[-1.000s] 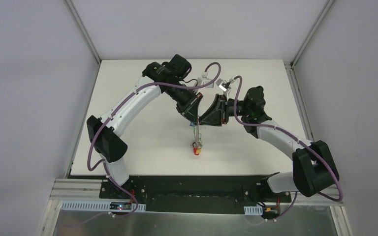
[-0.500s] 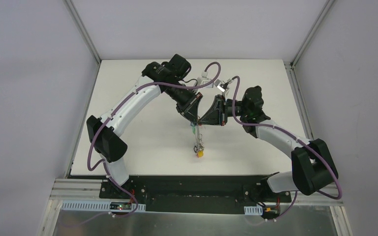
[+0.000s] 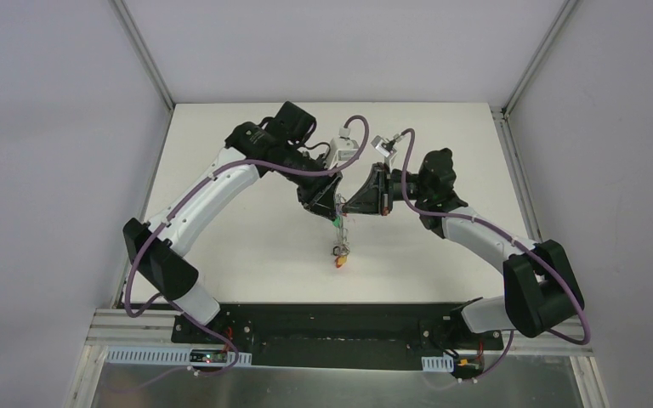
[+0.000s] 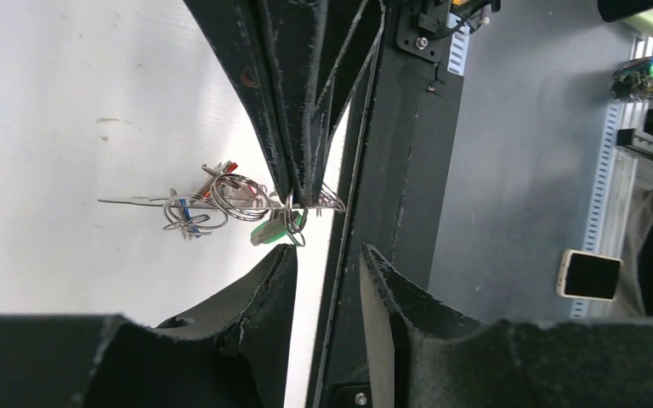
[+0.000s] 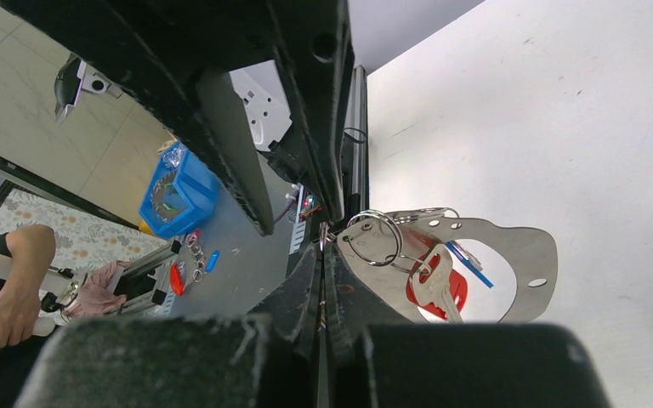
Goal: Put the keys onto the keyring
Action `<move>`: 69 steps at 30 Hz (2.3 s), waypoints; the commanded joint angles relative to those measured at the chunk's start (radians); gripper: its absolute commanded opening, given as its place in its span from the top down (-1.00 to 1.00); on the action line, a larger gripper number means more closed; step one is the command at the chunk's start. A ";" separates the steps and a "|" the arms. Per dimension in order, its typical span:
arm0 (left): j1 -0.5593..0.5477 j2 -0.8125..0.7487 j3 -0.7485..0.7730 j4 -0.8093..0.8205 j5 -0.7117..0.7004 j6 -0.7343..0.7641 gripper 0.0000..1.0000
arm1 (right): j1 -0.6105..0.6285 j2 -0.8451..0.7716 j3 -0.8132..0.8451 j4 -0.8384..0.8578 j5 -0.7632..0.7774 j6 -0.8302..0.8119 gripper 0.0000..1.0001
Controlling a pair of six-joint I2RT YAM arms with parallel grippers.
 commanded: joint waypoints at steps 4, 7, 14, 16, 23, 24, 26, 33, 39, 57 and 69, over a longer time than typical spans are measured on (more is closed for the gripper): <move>-0.009 -0.077 -0.071 0.138 -0.028 0.057 0.31 | -0.012 -0.008 0.027 0.082 0.014 0.032 1.00; -0.009 -0.075 -0.085 0.154 -0.019 0.063 0.32 | -0.015 -0.008 0.025 0.082 0.015 0.032 1.00; -0.013 -0.059 -0.110 0.183 -0.008 0.051 0.37 | -0.017 -0.004 0.025 0.082 0.015 0.034 1.00; -0.014 -0.057 -0.115 0.190 -0.004 0.047 0.44 | -0.018 -0.003 0.025 0.082 0.015 0.032 1.00; -0.019 -0.040 -0.122 0.183 0.019 0.042 0.93 | -0.021 -0.001 0.028 0.082 0.022 0.035 1.00; -0.021 -0.037 -0.123 0.182 0.021 0.041 0.99 | -0.023 -0.002 0.026 0.082 0.025 0.035 1.00; -0.021 -0.034 -0.126 0.180 0.025 0.039 1.00 | -0.022 -0.003 0.025 0.082 0.030 0.037 1.00; -0.036 -0.034 -0.127 0.196 -0.008 0.013 1.00 | -0.025 -0.002 0.025 0.067 0.060 0.039 1.00; -0.057 -0.017 -0.105 0.204 -0.078 -0.030 0.96 | -0.026 -0.002 0.021 0.024 0.102 0.019 1.00; -0.054 -0.022 -0.082 0.217 -0.129 -0.072 0.48 | -0.048 -0.006 0.010 -0.001 0.129 0.002 1.00; 0.048 -0.047 -0.108 0.290 0.015 -0.159 0.24 | -0.058 -0.023 0.012 0.009 0.072 -0.008 1.00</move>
